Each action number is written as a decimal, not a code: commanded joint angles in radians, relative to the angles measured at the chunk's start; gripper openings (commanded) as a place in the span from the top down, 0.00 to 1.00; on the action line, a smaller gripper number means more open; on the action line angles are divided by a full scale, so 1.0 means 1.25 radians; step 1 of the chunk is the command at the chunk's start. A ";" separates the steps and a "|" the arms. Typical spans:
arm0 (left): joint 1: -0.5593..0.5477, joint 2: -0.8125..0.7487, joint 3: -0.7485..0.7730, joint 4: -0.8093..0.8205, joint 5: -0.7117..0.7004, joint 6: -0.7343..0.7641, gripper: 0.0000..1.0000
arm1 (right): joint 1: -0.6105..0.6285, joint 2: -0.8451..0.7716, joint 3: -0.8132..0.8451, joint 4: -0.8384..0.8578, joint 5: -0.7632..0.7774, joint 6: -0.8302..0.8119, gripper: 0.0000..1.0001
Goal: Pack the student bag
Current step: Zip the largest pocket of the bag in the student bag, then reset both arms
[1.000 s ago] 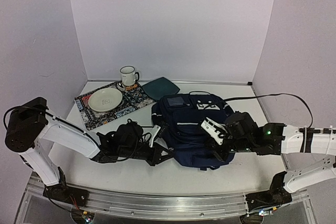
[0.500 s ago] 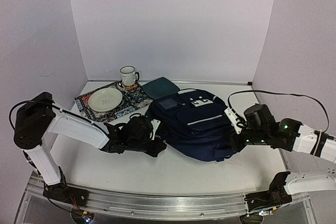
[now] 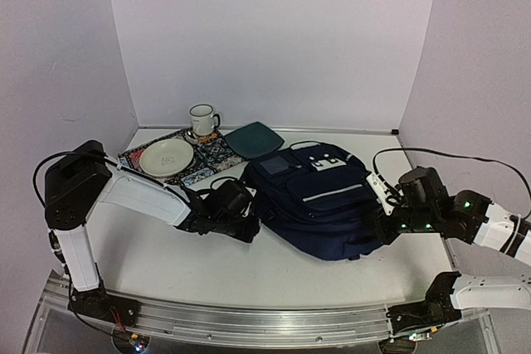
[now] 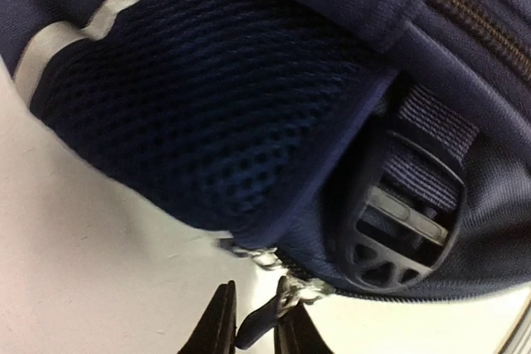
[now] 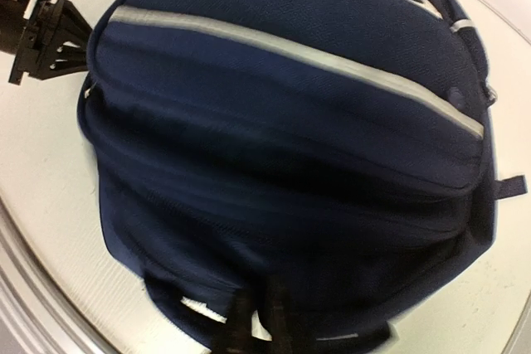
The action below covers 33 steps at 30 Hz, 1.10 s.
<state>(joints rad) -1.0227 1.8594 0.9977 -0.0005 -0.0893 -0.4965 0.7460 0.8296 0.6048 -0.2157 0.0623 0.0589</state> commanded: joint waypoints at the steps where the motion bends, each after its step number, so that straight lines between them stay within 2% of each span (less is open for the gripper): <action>1: 0.035 -0.057 -0.035 -0.075 -0.057 -0.002 0.78 | -0.019 -0.015 0.040 0.014 0.071 0.045 0.79; 7: 0.059 -0.128 -0.037 -0.079 -0.038 -0.001 0.67 | -0.019 0.021 0.088 0.015 0.089 0.046 0.47; 12: 0.118 -0.214 -0.031 -0.101 -0.026 0.008 0.38 | -0.021 0.098 0.152 0.017 0.211 0.039 0.21; 16: 0.221 -0.296 -0.029 -0.145 -0.025 0.026 0.27 | -0.062 0.194 0.220 0.021 0.289 0.017 0.03; 22: 0.454 -0.494 -0.066 -0.218 -0.016 0.035 0.01 | -0.221 0.227 0.256 0.038 0.319 0.073 0.02; 27: 0.642 -0.674 -0.054 -0.325 -0.013 0.046 0.00 | -0.331 0.129 0.215 0.039 0.348 0.120 0.02; 33: 0.664 -0.884 0.011 -0.480 -0.147 0.090 0.00 | -0.334 -0.066 0.174 -0.012 0.425 0.114 0.02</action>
<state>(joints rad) -0.1891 0.8970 0.9362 -0.4408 -0.1737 -0.4427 0.3271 0.8857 0.8424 -0.1747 0.4985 0.1829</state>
